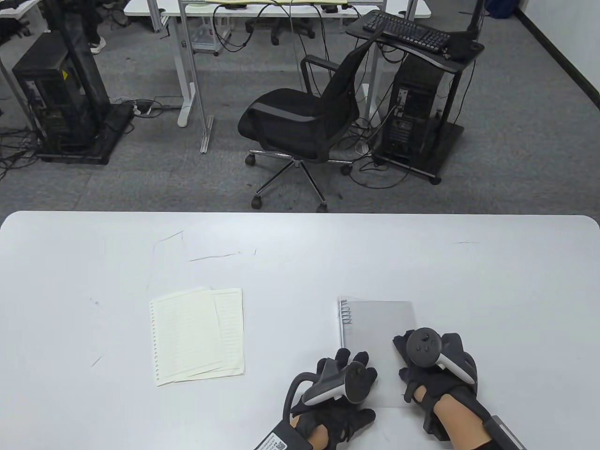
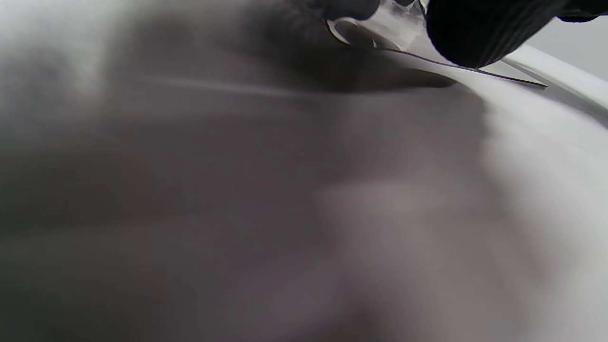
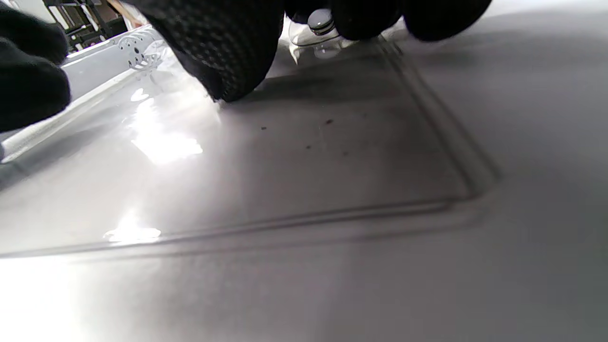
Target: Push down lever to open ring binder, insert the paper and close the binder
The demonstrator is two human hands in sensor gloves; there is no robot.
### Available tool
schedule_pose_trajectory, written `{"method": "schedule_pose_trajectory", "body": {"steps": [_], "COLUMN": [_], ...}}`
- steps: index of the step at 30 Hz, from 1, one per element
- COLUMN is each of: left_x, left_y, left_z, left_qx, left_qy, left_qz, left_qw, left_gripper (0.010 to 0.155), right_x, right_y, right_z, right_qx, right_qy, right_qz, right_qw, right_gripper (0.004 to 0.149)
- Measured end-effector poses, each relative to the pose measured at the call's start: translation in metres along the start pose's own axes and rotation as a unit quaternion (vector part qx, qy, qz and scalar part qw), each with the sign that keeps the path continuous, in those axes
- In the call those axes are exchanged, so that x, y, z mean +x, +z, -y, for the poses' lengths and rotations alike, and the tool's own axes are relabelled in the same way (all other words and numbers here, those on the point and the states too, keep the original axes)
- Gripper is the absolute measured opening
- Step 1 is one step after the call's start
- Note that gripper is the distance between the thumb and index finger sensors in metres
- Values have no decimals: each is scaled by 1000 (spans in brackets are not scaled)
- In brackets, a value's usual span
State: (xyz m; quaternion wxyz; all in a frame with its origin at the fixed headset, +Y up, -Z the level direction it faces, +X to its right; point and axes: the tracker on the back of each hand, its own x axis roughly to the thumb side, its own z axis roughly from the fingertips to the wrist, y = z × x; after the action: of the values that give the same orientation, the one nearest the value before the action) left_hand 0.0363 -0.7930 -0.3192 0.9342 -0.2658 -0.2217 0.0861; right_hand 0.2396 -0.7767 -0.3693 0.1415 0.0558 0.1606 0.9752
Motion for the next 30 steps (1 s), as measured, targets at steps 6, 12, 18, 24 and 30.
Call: {"method": "schedule_pose_trajectory", "body": {"steps": [6,12,18,24,30], "left_x": [3,2,2,5,8], "left_y": [-2,-3,-3,0,7], "left_z": [2,3,2,-1,-10], "left_qx": [-10,-11,-6,14,62], "left_qy": [-16,-13,-21,-28,-31], "left_qz": [-10,-8,-10,-14,-18], "left_qw": [1000,1000,1000,999,997], "left_gripper": [81,81,80,77,76], "right_x": [-9,-34,-58,-61,-61], "right_y": [-1,14,14,12,12], "right_z": [4,33,26,22,21], "right_qx": [-30,-53,24,40,43], "right_qy": [-21,-31,-58,-67,-75], "right_qz": [9,-52,-96,-103,-103], "right_qw": [999,997,993,992,991], "right_gripper": [69,60,62,62,61]}}
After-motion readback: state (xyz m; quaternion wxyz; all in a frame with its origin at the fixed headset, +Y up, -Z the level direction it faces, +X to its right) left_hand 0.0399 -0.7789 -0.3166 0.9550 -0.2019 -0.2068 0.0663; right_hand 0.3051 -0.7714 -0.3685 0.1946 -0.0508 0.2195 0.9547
